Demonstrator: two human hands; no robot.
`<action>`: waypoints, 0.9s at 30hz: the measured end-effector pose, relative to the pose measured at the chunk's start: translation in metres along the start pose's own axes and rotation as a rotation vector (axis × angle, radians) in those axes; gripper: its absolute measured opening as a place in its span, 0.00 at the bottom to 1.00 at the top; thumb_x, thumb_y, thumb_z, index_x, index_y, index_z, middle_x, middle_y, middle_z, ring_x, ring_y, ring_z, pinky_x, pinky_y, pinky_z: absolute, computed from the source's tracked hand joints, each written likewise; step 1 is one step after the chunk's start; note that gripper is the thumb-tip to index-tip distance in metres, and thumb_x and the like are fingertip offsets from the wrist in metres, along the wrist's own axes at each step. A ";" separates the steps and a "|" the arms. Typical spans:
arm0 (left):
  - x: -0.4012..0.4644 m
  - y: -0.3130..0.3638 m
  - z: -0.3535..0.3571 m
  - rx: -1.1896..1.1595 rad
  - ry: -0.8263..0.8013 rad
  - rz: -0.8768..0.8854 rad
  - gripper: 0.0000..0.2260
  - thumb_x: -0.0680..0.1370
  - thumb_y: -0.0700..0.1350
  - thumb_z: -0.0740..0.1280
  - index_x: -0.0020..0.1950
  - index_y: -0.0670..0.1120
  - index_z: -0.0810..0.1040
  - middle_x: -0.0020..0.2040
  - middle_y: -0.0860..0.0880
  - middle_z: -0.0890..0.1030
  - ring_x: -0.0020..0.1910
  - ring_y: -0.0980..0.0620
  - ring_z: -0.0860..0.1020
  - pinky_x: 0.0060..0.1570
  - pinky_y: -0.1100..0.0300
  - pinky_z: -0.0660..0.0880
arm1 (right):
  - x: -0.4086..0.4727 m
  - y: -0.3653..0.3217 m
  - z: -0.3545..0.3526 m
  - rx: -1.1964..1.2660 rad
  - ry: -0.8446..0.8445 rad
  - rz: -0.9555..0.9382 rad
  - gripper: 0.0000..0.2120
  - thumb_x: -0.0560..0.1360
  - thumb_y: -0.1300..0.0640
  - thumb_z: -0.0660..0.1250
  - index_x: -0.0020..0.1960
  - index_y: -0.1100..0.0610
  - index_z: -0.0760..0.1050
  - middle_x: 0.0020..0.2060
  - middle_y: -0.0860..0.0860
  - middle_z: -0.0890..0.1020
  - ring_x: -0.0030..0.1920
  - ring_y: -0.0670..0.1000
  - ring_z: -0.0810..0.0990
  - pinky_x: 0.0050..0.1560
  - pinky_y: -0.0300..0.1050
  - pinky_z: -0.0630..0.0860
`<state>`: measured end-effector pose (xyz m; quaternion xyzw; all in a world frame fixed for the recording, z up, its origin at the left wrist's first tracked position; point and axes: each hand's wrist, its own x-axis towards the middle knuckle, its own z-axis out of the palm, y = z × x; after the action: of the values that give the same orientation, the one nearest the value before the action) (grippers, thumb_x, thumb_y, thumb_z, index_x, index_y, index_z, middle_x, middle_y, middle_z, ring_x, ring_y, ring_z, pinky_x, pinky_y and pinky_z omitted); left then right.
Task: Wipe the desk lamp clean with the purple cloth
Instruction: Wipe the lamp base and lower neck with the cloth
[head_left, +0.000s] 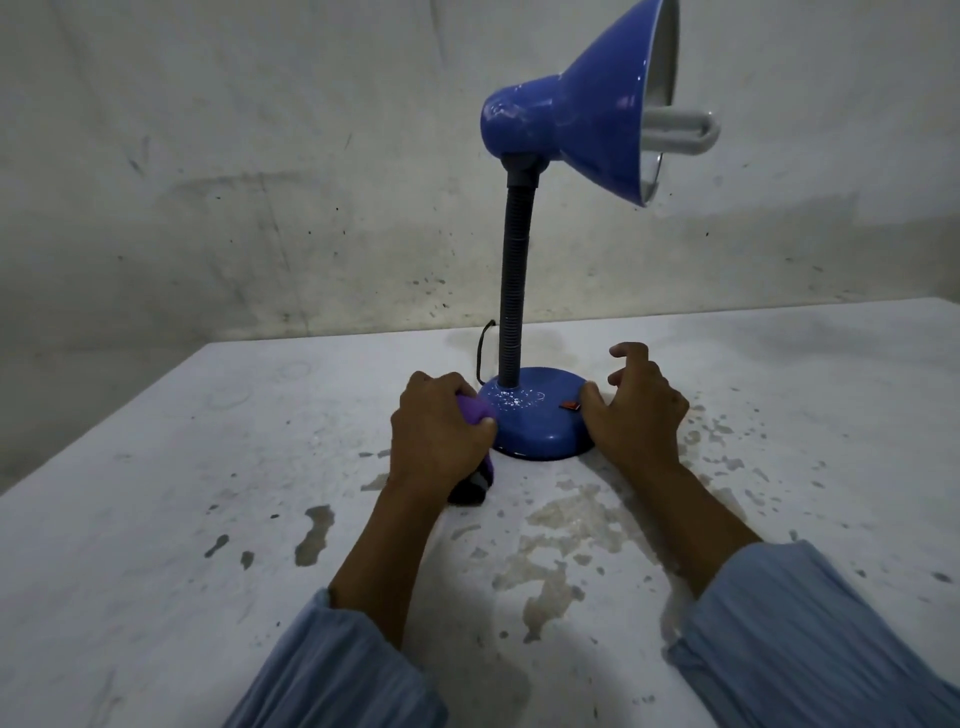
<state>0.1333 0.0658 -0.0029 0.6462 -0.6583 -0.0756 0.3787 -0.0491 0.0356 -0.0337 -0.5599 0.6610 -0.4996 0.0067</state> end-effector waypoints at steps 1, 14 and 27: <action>0.000 0.002 -0.001 -0.040 -0.059 -0.014 0.11 0.66 0.48 0.75 0.44 0.50 0.77 0.43 0.54 0.75 0.41 0.57 0.73 0.37 0.70 0.66 | 0.000 0.000 0.000 0.001 -0.001 0.002 0.19 0.72 0.55 0.66 0.61 0.56 0.67 0.48 0.54 0.78 0.51 0.55 0.77 0.62 0.55 0.64; -0.011 0.021 0.004 -0.014 -0.111 -0.121 0.13 0.64 0.52 0.74 0.43 0.48 0.78 0.34 0.56 0.73 0.36 0.57 0.73 0.36 0.64 0.69 | 0.000 -0.002 -0.001 0.008 -0.015 0.015 0.19 0.73 0.54 0.66 0.61 0.55 0.67 0.48 0.54 0.79 0.51 0.55 0.77 0.62 0.54 0.64; -0.007 0.015 0.001 0.080 0.029 -0.096 0.15 0.64 0.51 0.74 0.46 0.47 0.78 0.46 0.48 0.78 0.44 0.52 0.76 0.42 0.63 0.72 | 0.002 0.000 0.000 0.011 -0.024 0.023 0.19 0.72 0.54 0.66 0.61 0.55 0.67 0.44 0.49 0.75 0.49 0.55 0.77 0.61 0.54 0.64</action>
<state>0.1199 0.0736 0.0020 0.6927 -0.6235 -0.0576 0.3579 -0.0501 0.0338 -0.0326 -0.5582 0.6646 -0.4962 0.0238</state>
